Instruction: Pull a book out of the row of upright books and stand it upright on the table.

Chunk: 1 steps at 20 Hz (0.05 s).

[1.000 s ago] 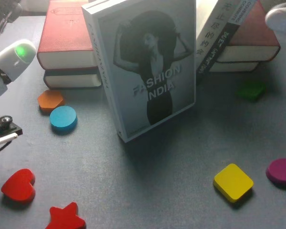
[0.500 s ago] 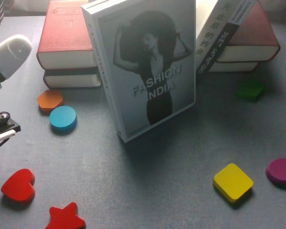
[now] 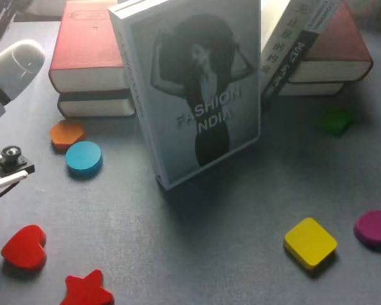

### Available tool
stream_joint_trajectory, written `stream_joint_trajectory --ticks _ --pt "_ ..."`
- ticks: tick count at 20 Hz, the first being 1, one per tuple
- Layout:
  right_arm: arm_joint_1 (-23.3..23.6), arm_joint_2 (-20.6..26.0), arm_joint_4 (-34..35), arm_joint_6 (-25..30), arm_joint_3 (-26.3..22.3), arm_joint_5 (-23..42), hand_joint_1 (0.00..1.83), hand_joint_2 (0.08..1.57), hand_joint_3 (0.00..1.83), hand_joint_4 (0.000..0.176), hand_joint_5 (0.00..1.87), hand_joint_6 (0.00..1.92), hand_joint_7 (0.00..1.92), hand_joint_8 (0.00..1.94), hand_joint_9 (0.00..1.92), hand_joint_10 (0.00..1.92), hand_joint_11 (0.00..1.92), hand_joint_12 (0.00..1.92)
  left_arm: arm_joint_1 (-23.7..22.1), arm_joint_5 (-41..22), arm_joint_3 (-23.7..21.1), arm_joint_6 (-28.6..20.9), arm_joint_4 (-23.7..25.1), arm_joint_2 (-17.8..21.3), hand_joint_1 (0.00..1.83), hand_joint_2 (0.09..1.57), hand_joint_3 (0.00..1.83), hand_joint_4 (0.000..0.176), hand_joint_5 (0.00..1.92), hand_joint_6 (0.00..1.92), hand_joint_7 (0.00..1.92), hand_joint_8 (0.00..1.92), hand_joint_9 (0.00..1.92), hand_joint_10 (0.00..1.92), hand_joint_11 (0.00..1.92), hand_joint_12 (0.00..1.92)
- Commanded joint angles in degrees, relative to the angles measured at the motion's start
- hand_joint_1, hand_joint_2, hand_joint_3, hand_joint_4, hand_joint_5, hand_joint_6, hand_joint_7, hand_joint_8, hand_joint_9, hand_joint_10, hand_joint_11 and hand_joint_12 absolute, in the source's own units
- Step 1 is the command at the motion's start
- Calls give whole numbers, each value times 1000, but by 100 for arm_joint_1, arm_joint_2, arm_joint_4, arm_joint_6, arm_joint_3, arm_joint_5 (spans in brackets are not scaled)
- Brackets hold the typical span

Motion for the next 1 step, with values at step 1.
stream_joint_trajectory --ticks 1 --pt "5 1 156 -17 -10 723 295 1323 0 0 0 0 0 0 0 0 0 0 -58 -671 4 -29 -42 20 91 1485 4 124 0 0 0 0 43 4 0 184"
